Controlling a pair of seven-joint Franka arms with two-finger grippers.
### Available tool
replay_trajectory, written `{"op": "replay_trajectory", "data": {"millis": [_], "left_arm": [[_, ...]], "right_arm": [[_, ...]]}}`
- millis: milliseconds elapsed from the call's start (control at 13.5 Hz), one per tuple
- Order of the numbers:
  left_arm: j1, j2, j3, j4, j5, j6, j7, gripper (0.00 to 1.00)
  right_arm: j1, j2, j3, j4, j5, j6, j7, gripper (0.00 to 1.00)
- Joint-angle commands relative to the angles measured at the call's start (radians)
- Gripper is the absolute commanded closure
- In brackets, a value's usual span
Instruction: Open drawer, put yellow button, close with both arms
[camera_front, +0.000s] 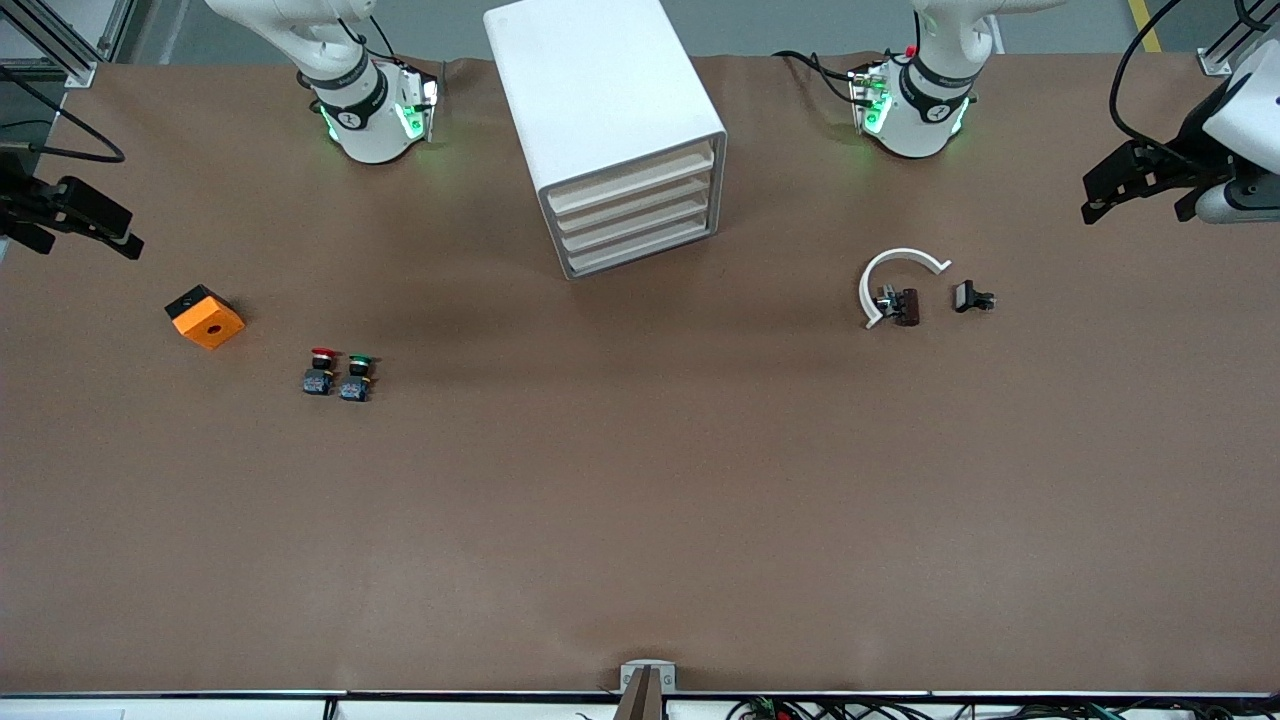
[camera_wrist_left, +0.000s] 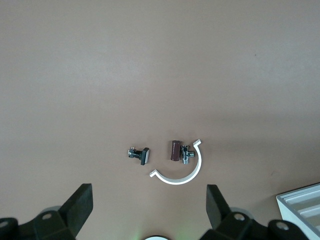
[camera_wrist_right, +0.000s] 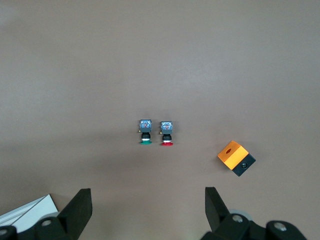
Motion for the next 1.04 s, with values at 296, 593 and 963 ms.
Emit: {"op": "replay_trajectory", "data": {"millis": [296,593,963], "left_arm": [[0.002,0.023,0.005,0.042,-0.004,0.018,0.003,0.0],[-0.001,0.046,0.005,0.073,0.002,-0.002,-0.017,0.0],[0.001,0.046,0.005,0.071,0.002,-0.023,-0.074,0.0]], "right_arm": [[-0.015,0.004,0.015,0.017,-0.012,-0.013,-0.011,0.0],[-0.015,0.004,0.015,0.017,-0.011,-0.013,-0.011,0.0],[-0.015,0.004,0.015,0.017,-0.012,-0.013,-0.011,0.0]]}}
